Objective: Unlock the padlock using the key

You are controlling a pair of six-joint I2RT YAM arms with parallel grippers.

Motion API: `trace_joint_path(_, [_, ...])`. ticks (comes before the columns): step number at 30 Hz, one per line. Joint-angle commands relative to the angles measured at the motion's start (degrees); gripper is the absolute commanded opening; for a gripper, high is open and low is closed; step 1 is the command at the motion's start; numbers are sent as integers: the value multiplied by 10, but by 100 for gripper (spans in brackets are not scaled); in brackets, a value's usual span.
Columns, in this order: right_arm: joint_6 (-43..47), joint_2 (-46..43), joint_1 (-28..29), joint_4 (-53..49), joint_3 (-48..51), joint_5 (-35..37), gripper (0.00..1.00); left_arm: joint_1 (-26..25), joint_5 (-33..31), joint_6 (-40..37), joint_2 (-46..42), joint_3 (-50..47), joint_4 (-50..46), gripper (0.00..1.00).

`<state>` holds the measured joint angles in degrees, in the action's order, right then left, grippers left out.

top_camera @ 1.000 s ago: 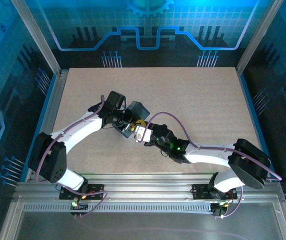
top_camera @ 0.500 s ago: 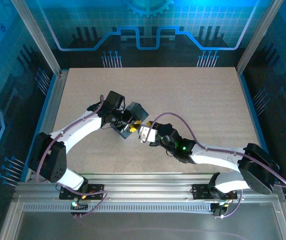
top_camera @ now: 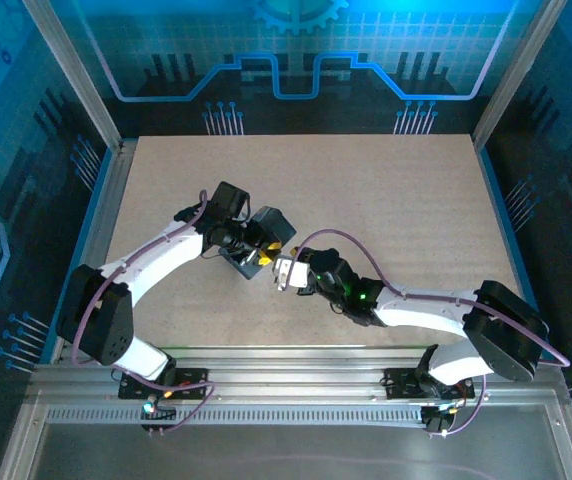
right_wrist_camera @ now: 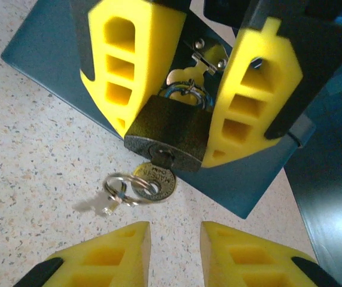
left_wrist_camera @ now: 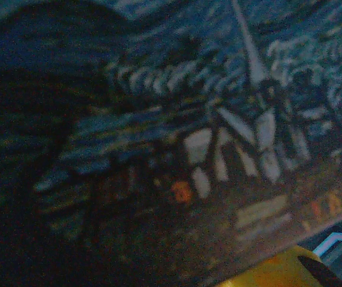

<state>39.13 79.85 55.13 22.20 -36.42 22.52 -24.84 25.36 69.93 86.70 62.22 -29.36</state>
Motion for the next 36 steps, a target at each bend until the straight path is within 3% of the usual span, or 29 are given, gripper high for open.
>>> trace_joint_path(1, [10,9,8,39,-24,3,27,5,16,-9,3,18,-6,0])
trace_joint_path(20, [27,43,34,76,-41,27,24,5,20,-2,-3,2,10,0])
trace_joint_path(36, [-16,50,34,69,-35,42,7,6,22,7,-9,-3,20,0])
